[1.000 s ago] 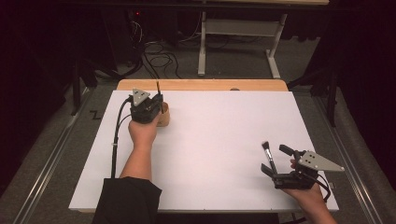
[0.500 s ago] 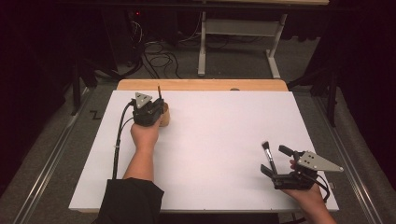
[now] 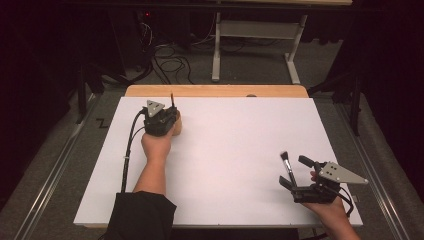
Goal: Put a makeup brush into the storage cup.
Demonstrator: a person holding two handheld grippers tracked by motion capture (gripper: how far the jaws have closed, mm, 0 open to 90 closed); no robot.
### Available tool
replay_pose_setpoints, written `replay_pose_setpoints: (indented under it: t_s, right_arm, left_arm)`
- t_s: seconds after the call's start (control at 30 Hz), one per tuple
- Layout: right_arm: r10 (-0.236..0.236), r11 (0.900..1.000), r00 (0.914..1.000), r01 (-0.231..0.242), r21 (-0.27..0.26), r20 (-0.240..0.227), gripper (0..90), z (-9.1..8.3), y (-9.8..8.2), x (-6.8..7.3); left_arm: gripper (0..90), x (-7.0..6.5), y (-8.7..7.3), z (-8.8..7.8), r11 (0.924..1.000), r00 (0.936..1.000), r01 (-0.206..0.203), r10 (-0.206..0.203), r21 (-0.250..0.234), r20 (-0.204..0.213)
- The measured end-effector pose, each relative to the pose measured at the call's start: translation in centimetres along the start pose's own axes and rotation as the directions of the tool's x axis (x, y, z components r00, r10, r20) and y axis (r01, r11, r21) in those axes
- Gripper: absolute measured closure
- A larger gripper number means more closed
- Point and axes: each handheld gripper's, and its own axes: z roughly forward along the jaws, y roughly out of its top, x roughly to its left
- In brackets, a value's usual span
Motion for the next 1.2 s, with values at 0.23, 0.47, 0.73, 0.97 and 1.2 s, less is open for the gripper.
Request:
replay_pose_setpoints:
  t_s: [0.23,0.47,0.73,0.97,1.2]
  right_arm:
    - [-0.007,1.000,1.0000,0.007,-0.001,0.002,0.9,0.0,0.0,0.1]
    - [-0.009,1.000,1.0000,0.009,-0.002,-0.004,0.9,0.0,0.1,0.1]
    - [-0.011,1.000,0.9999,0.011,0.001,0.001,0.9,0.1,0.2,0.3]
    - [-0.015,1.000,0.9999,0.015,0.006,0.002,0.9,0.1,0.1,0.2]
    - [-0.020,1.000,0.9998,0.020,0.004,0.006,0.8,0.0,0.1,0.2]
  left_arm:
    - [83.3,0.1,0.0,-0.1,0.9999,1.0000,-0.007,0.007,0.008,-0.002]
    - [71.1,0.0,0.8,-0.3,0.9994,0.9994,0.033,-0.033,-0.012,0.006]
    - [50.1,0.2,2.3,-1.1,0.9985,0.9992,0.036,-0.037,-0.041,-0.015]
    - [39.0,0.0,2.9,-2.2,0.9999,0.9999,0.003,-0.003,-0.014,-0.015]
    - [21.2,0.1,3.2,-3.3,0.9997,0.9996,0.025,-0.025,0.003,-0.010]
